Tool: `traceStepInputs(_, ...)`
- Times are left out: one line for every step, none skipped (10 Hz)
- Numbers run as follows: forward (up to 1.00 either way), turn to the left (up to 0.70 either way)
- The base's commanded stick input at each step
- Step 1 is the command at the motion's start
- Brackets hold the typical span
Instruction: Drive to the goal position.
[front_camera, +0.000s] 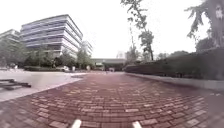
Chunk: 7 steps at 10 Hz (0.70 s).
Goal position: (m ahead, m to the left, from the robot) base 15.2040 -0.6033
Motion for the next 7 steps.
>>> traceStepInputs(0.7,0.0)
traceStepInputs(0.7,0.0)
traceStepInputs(0.7,0.0)
traceStepInputs(0.7,0.0)
traceStepInputs(0.7,0.0)
traceStepInputs(0.7,0.0)
traceStepInputs(0.7,0.0)
